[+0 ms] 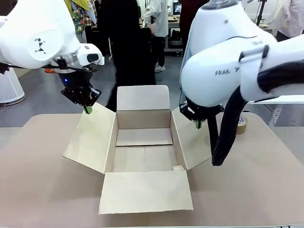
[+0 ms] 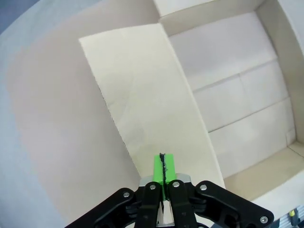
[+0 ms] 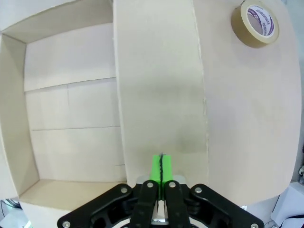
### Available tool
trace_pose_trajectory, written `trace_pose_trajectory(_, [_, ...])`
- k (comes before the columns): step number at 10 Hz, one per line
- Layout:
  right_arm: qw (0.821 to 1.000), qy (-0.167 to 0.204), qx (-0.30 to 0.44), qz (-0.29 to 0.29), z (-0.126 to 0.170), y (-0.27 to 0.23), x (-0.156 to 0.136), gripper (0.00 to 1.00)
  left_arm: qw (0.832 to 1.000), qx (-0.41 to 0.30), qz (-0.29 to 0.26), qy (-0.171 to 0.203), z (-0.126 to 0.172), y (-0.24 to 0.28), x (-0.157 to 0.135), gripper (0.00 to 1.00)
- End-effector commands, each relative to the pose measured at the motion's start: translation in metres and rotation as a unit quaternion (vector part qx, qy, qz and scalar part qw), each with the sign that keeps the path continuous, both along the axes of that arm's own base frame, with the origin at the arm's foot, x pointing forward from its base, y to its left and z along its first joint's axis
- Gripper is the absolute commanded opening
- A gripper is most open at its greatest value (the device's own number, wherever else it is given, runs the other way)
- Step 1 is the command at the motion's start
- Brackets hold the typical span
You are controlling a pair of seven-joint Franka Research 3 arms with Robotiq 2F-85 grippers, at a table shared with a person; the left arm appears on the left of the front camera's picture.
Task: Wrap the clocks to prevent damage.
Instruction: Open the side flaps of the Package Box.
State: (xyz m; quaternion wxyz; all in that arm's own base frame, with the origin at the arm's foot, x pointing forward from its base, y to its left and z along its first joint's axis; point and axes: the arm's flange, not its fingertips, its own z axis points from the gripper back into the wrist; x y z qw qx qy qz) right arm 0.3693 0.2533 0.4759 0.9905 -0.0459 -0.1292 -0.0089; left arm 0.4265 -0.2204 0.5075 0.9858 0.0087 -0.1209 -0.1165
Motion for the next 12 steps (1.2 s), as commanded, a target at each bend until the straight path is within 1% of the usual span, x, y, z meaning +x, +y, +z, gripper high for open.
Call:
trace_pose_trajectory(1, [0.999,-0.019,-0.021,-0.018,-0.017,0.005,0.02,0.01,0.999,0.025,0.028,0.019,-0.019,-0.012,0.017,0.0])
trace_pose_trajectory(4, [0.998,-0.038,-0.037,-0.038,-0.036,-0.004,0.026,0.01,0.998,0.033,0.039,0.045,-0.05,-0.015,0.029,0.0])
trace_pose_trajectory(6, [0.997,-0.037,-0.037,-0.06,-0.052,-0.018,0.033,0.01,0.995,0.061,0.065,0.046,-0.064,-0.012,0.034,0.0])
trace_pose_trajectory(9, [0.998,0.005,0.004,-0.066,-0.095,-0.039,0.047,0.01,0.992,0.064,0.078,0.079,-0.099,-0.004,0.043,0.0])
trace_pose_trajectory(10, [0.998,0.02,0.011,-0.064,-0.107,-0.041,0.05,0.01,0.992,0.054,0.078,0.08,-0.107,-0.001,0.046,0.0])
trace_pose_trajectory(11, [0.997,0.034,0.022,-0.059,-0.12,-0.041,0.054,0.01,0.994,0.028,0.089,0.066,-0.114,0.004,0.052,0.0])
trace_pose_trajectory(12, [0.997,0.039,0.03,-0.054,-0.129,-0.04,0.055,0.01,0.993,0.001,0.097,0.06,-0.123,0.009,0.056,0.0])
